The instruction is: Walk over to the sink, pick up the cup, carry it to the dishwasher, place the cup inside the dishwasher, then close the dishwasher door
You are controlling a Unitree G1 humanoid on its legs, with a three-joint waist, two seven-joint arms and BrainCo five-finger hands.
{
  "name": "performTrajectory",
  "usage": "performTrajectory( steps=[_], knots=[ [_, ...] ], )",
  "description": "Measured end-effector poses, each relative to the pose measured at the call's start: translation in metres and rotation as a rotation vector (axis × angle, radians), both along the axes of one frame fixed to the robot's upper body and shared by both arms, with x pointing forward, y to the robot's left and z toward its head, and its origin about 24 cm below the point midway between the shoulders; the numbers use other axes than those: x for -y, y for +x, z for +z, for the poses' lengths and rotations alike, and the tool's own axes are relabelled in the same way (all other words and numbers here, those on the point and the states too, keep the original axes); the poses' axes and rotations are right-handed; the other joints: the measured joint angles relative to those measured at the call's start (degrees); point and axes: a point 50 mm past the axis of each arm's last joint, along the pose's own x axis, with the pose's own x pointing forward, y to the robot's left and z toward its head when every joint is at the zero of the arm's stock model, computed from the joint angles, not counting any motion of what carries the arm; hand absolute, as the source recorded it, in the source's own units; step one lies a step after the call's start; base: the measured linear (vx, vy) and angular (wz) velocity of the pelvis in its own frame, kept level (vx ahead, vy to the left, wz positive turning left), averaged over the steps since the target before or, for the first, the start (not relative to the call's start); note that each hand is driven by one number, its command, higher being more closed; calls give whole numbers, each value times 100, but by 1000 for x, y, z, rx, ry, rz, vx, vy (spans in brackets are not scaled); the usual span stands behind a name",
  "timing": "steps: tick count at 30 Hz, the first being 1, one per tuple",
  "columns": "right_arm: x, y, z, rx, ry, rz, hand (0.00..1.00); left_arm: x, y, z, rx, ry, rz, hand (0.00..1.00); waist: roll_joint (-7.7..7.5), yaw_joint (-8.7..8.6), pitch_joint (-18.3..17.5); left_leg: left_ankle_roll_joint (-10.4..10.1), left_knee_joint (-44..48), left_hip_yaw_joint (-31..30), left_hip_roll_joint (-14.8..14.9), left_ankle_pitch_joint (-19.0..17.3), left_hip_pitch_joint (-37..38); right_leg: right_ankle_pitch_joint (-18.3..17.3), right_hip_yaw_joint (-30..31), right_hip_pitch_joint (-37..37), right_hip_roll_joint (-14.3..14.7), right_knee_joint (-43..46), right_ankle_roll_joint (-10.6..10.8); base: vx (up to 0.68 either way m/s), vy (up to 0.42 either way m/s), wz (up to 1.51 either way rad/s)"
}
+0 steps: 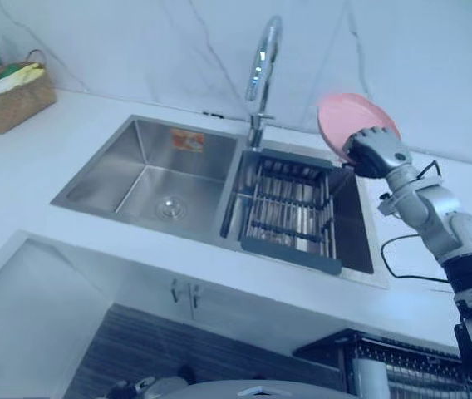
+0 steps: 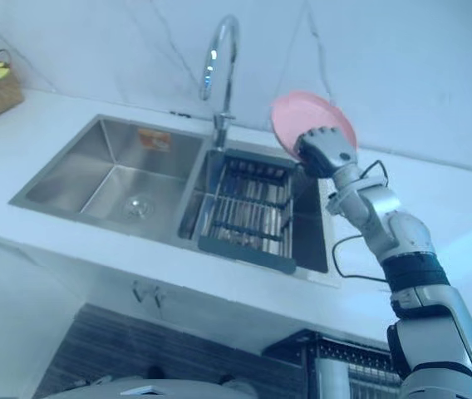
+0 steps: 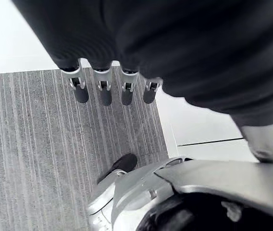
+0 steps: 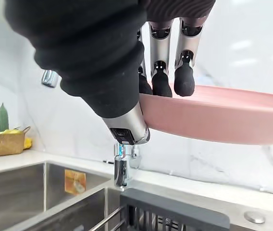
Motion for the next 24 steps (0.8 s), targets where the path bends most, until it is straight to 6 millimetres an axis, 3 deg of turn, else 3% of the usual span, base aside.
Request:
performTrajectory(
  steps=[2,11,15,20,24],
  knots=[
    [5,-6,7,0,47,-16,100,1,-3,-1,-21,8,-24,0,-1,-34,-4,-2,0,138,7,-12,66,18,142,-25,10,8,-9,-11,34,-40],
    [26,-43,26,-37,93,-80,100,-2,-13,-5,-99,19,-35,0,-104,-496,-75,-12,-35,1226,116,-274,188,165,1045,-354,178,-253,-56,-27,27,-61],
    [39,-58,18,-68,124,-137,100,-4,-18,-7,-151,52,-11,0,-164,-761,-162,-42,-35,1616,107,-376,283,257,1253,-442,180,-288,-60,14,36,-61],
    [68,-80,4,-124,154,-276,100,-5,-17,-7,-166,148,34,0,-323,-949,-234,-70,-26,2151,64,-518,356,445,1494,-644,173,-270,-49,31,39,-54],
    [79,-94,0,-137,175,-321,100,-7,-20,-7,-192,169,63,0,-391,-1062,-228,-56,1,2378,40,-610,460,508,1716,-715,207,-203,-34,47,37,-45]
  ],
)
